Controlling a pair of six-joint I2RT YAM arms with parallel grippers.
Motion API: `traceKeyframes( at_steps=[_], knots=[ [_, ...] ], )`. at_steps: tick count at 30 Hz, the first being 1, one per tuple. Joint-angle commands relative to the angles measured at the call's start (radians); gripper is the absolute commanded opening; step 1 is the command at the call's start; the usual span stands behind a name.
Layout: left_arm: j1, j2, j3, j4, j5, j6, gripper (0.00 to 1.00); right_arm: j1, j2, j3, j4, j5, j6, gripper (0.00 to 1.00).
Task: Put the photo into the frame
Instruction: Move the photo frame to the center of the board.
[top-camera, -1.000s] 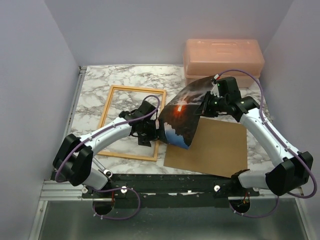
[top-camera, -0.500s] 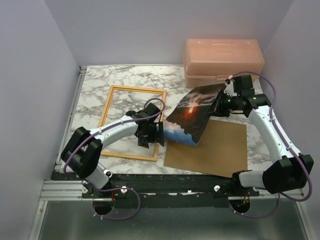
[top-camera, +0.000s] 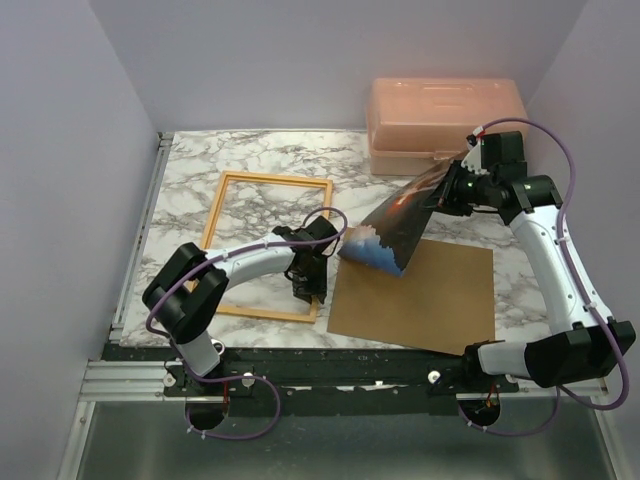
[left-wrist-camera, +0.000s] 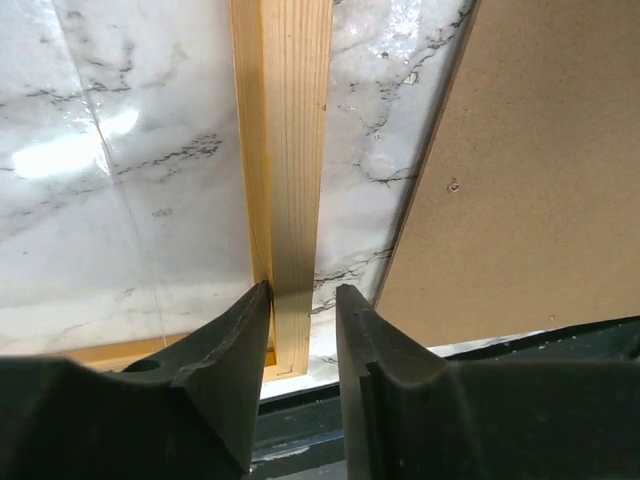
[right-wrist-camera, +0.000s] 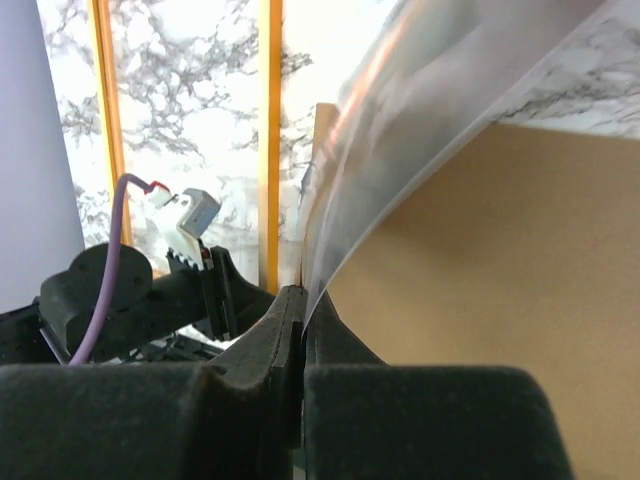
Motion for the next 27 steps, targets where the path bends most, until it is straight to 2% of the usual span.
traceKeyframes(
  at_steps=[1,8,14,20,27],
  knots=[
    [-0.028,0.020,0.022,-0.001,-0.033,-0.021,0.29,-0.009,-0.005,0.059,-0.054,0.080,-0.037,0.00],
    [-0.048,-0.004,0.051,-0.025,-0.045,-0.032,0.14,-0.008,-0.013,0.060,-0.065,0.108,-0.050,0.00],
    [-0.052,-0.041,0.098,-0.036,-0.019,-0.044,0.08,-0.007,-0.019,0.041,-0.063,0.120,-0.056,0.00],
    [-0.081,-0.029,0.154,-0.037,0.006,-0.078,0.07,-0.009,-0.025,0.033,-0.069,0.147,-0.068,0.00],
    [-0.143,0.056,0.254,-0.026,0.037,-0.121,0.06,-0.009,-0.030,0.030,-0.073,0.179,-0.079,0.00]
  ],
)
